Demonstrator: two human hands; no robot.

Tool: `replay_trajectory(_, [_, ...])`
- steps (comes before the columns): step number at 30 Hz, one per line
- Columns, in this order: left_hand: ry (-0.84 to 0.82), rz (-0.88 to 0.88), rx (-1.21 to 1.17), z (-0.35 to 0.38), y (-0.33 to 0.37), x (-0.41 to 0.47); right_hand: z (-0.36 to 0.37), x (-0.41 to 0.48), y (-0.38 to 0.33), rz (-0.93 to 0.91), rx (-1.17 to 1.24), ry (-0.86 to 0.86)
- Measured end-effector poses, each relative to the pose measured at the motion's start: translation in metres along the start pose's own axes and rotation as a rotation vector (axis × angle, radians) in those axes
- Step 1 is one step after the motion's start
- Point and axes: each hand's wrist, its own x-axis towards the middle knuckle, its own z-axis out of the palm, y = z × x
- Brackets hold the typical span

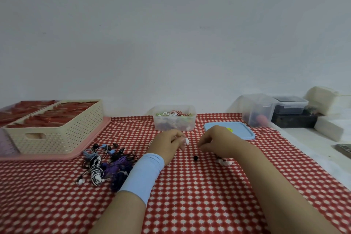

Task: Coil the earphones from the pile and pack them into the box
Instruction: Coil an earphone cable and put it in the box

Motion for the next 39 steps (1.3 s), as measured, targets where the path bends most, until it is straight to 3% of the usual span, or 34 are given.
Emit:
replay_trajectory(5, [-0.024, -0.033, 0.004, 0.000, -0.001, 0.001, 0.003, -0.004, -0.007, -0.024, 0.217, 0.179])
replay_trajectory(13, [0.089, 0.055, -0.088, 0.000, -0.006, 0.000, 0.009, -0.010, -0.017, -0.013, 0.621, 0.160])
replay_trajectory(17, [0.253, 0.138, 0.131, -0.001, -0.003, 0.002, 0.007, -0.011, -0.017, 0.041, 0.768, 0.166])
replay_trajectory(20, [0.220, 0.108, 0.166, -0.001, 0.003, 0.001, 0.007, -0.010, -0.017, 0.046, 0.862, 0.131])
replay_trajectory(27, [0.005, 0.030, -0.204, 0.004, -0.002, 0.002, 0.007, -0.011, -0.020, 0.067, 0.898, 0.090])
replay_trajectory(39, [-0.002, -0.040, -0.557, 0.003, 0.002, -0.001, 0.010, -0.012, -0.019, 0.029, 0.971, 0.081])
